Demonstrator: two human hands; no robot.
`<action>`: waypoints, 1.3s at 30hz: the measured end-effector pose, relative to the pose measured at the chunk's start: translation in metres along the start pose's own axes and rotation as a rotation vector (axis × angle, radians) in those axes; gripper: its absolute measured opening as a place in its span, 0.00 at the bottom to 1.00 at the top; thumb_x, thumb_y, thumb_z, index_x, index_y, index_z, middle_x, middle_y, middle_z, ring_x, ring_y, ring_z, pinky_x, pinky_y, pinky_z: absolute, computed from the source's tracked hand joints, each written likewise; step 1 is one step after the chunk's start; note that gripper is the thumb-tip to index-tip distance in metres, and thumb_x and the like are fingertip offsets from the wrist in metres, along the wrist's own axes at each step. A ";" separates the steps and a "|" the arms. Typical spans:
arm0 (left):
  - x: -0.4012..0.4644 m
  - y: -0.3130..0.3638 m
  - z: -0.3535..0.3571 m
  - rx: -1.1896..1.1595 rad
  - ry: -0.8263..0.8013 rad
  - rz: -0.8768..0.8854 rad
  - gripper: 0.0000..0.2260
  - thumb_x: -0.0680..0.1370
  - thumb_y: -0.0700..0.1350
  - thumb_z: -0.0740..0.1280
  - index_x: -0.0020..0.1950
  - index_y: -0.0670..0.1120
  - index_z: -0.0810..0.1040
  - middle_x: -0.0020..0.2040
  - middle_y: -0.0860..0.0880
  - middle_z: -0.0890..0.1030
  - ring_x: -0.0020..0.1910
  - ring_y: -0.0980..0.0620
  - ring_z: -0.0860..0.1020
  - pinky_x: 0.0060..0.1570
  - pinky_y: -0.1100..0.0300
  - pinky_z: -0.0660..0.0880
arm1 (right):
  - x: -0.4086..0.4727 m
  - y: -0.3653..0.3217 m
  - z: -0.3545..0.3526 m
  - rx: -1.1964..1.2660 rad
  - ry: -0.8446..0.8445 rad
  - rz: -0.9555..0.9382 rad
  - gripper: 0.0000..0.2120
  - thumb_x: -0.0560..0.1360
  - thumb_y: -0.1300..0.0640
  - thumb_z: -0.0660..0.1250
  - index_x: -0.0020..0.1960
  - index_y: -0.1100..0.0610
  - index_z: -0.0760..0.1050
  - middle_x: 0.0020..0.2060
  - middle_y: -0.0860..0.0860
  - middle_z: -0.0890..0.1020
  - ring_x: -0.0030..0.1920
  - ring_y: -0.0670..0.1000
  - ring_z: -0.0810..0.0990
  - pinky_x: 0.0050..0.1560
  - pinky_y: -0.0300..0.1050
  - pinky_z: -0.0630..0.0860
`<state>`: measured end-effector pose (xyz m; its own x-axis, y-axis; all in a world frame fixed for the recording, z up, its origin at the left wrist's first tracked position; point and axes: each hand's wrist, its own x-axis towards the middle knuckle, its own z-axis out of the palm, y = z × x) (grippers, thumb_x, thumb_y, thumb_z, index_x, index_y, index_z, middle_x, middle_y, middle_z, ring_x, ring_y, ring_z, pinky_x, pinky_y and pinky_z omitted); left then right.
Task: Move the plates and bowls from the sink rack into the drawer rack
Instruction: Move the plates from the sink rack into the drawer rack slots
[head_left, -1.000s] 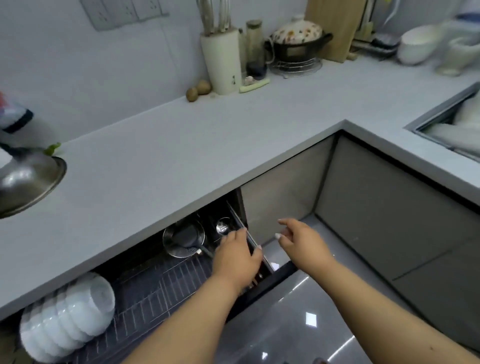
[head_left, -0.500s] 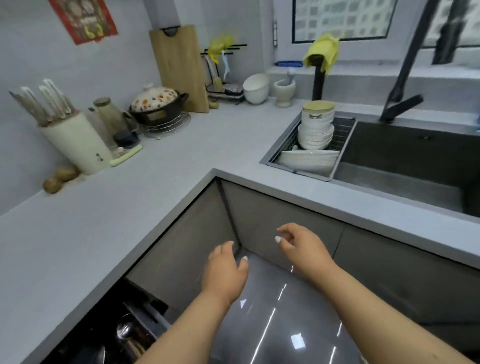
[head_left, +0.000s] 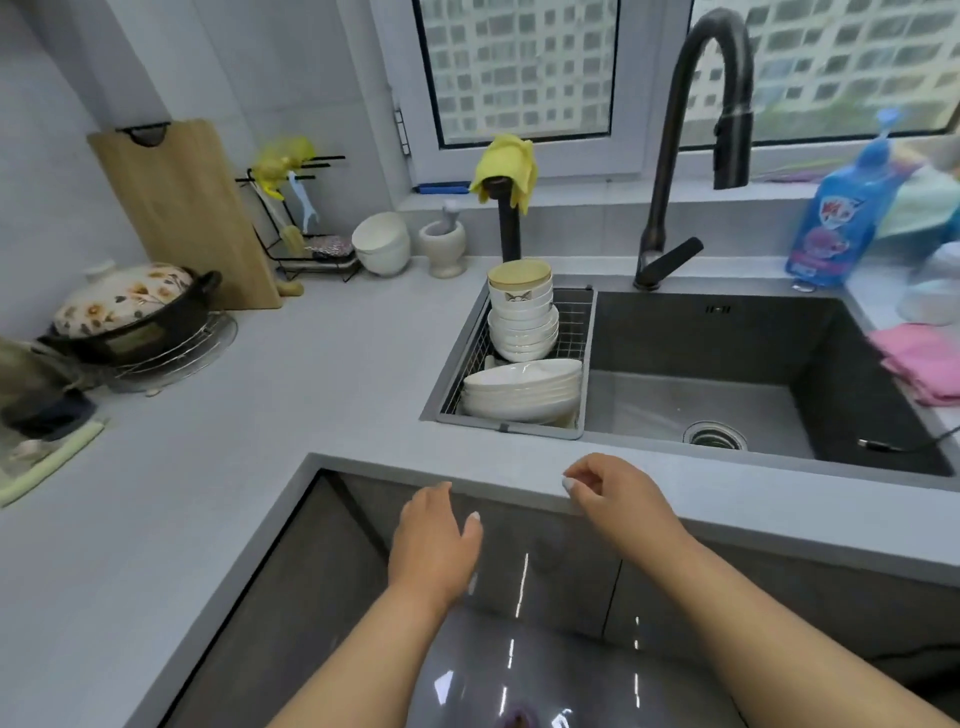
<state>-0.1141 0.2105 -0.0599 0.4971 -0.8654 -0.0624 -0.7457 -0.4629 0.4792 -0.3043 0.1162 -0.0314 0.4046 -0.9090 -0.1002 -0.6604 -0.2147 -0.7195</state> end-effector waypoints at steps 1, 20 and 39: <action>0.013 0.000 0.001 0.004 -0.005 0.016 0.25 0.79 0.53 0.60 0.74 0.44 0.63 0.71 0.47 0.67 0.71 0.49 0.63 0.69 0.57 0.62 | 0.011 -0.004 0.000 -0.004 0.015 0.011 0.07 0.77 0.50 0.63 0.51 0.51 0.77 0.45 0.45 0.80 0.46 0.45 0.77 0.46 0.40 0.72; 0.167 0.007 0.047 0.308 -0.148 0.263 0.43 0.71 0.69 0.35 0.77 0.41 0.38 0.78 0.38 0.44 0.78 0.44 0.44 0.74 0.50 0.36 | 0.192 -0.021 0.039 -0.235 0.104 0.077 0.10 0.72 0.49 0.70 0.50 0.54 0.81 0.50 0.49 0.80 0.55 0.51 0.74 0.54 0.44 0.71; 0.177 0.009 0.048 0.219 -0.118 0.240 0.39 0.74 0.66 0.39 0.77 0.41 0.50 0.78 0.38 0.52 0.76 0.43 0.54 0.74 0.51 0.46 | 0.223 -0.052 0.026 -0.407 0.040 -0.035 0.12 0.76 0.51 0.66 0.51 0.60 0.79 0.47 0.54 0.80 0.53 0.54 0.74 0.48 0.46 0.67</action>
<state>-0.0546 0.0443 -0.1088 0.2504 -0.9650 -0.0778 -0.9192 -0.2622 0.2939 -0.1631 -0.0655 -0.0342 0.4121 -0.9099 -0.0481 -0.8462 -0.3626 -0.3904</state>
